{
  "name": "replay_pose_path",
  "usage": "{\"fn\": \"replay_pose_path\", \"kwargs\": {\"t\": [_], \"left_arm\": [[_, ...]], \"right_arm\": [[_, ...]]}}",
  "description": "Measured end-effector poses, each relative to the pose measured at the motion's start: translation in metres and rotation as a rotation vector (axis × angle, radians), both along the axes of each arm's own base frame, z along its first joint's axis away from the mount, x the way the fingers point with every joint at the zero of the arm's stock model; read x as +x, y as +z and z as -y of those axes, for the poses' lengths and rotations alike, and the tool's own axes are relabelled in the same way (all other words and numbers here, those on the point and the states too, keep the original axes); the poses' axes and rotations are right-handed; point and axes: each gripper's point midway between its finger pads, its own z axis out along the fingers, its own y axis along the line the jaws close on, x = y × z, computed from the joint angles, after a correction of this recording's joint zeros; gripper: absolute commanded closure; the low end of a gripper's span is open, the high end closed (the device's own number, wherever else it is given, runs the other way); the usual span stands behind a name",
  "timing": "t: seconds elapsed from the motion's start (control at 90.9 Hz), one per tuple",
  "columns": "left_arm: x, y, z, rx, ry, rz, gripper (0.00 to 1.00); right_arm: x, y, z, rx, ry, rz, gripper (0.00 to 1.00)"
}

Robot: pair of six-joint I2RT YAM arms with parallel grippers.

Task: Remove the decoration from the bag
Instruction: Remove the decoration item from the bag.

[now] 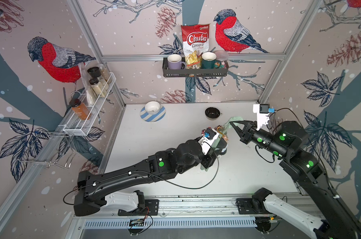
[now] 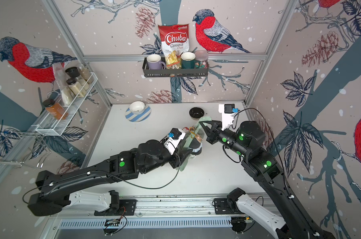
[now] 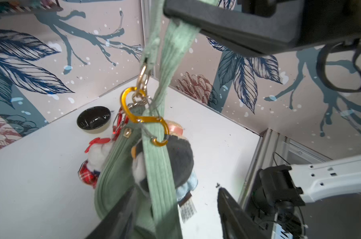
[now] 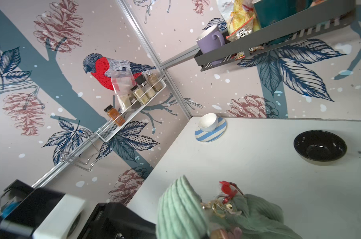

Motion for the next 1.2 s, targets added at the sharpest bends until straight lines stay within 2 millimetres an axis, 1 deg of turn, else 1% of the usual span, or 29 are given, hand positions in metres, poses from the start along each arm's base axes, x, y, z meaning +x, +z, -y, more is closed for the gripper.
{"fn": "replay_pose_path", "kwargs": {"t": [0.099,0.187,0.286,0.407,0.583,0.715,0.836,0.88,0.924,0.957,0.979,1.034,1.056,1.089,1.122,1.199], "left_arm": [[0.015,0.005,0.0,-0.012,0.096,0.038,0.45],[0.023,0.014,0.002,-0.033,0.148,0.06,0.49],[0.031,0.022,0.005,-0.05,0.195,0.078,0.49],[0.038,0.025,0.01,-0.054,0.231,0.084,0.47],[0.044,0.02,0.026,-0.043,0.246,0.087,0.45],[0.048,0.013,0.037,-0.032,0.254,0.079,0.44],[0.057,0.006,0.039,-0.032,0.28,0.062,0.45],[0.062,0.004,0.037,-0.036,0.294,0.055,0.49],[0.066,0.003,0.035,-0.036,0.307,0.053,0.68],[0.069,0.003,0.034,-0.047,0.32,0.045,0.76],[0.07,0.003,0.033,-0.047,0.324,0.046,0.79],[0.072,0.002,0.032,-0.048,0.328,0.047,0.8],[0.073,0.001,0.032,-0.047,0.328,0.045,0.78],[0.076,0.0,0.031,-0.048,0.329,0.039,0.73],[0.078,-0.001,0.03,-0.052,0.332,0.036,0.71],[0.084,-0.005,0.026,-0.06,0.332,0.028,0.74]], "right_arm": [[0.005,-0.002,-0.002,-0.006,-0.038,-0.009,1.0],[0.008,-0.004,-0.003,-0.011,-0.066,-0.012,1.0],[0.011,-0.004,-0.004,-0.007,-0.101,-0.026,1.0],[0.015,-0.005,-0.003,-0.01,-0.147,-0.029,1.0],[0.021,-0.009,-0.005,-0.01,-0.196,-0.049,1.0],[0.025,-0.006,-0.005,0.005,-0.224,-0.063,1.0],[0.027,-0.006,-0.007,0.018,-0.237,-0.078,1.0],[0.027,-0.005,-0.007,0.024,-0.241,-0.083,1.0],[0.026,-0.006,-0.008,0.035,-0.243,-0.094,1.0],[0.026,-0.006,-0.008,0.034,-0.243,-0.094,1.0],[0.026,-0.006,-0.008,0.034,-0.244,-0.093,1.0],[0.026,-0.006,-0.008,0.035,-0.248,-0.093,1.0],[0.026,-0.005,-0.008,0.037,-0.248,-0.094,1.0],[0.025,-0.005,-0.009,0.037,-0.246,-0.094,1.0],[0.024,-0.005,-0.01,0.037,-0.244,-0.094,1.0],[0.023,-0.005,-0.011,0.036,-0.237,-0.095,1.0]]}}
